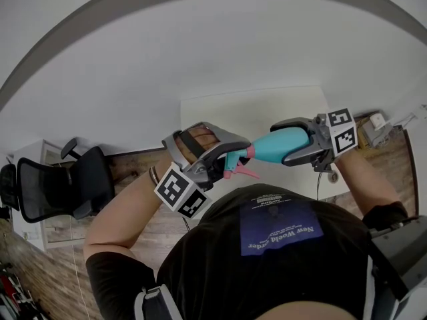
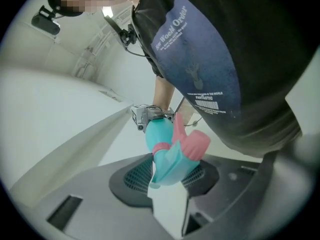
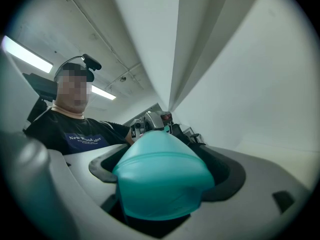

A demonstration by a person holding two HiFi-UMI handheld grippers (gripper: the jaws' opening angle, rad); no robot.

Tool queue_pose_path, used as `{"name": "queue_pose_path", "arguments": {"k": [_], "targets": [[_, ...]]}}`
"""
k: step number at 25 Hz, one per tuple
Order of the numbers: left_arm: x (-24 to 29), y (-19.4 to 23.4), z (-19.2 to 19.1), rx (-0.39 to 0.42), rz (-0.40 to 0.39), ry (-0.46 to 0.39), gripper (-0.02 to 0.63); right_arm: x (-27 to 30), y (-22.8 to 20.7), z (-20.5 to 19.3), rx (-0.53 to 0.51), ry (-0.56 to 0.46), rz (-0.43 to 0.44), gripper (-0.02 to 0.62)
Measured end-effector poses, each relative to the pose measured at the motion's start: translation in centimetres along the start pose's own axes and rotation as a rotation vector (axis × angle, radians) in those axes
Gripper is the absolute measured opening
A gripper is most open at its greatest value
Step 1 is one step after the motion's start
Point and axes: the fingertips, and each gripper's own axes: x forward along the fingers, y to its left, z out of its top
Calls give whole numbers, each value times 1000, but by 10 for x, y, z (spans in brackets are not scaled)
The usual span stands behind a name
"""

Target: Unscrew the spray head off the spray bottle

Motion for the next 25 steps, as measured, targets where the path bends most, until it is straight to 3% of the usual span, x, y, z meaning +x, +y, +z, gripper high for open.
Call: {"name": "queue_pose_path", "arguments": {"k": [3, 9, 15, 21, 23, 25], "targets": [[-1, 3, -1, -174, -28, -21, 134, 1, 0, 2, -26, 2, -17, 446], [-5, 9, -10, -736, -136, -115, 133, 4, 4, 9, -179, 30, -102, 446], [-12, 11, -13, -1211, -253, -231, 133, 12, 12, 12, -343, 66, -159, 446], [-15, 11, -19, -1560, -349, -286, 135, 16, 16, 15, -434, 70, -190, 446], [-14, 9, -21, -1625, -365, -288, 135, 16, 15, 14, -455, 74, -202, 446], [-13, 8, -22, -1626, -361, -278, 135, 15, 13, 12, -461, 71, -212, 446]]}}
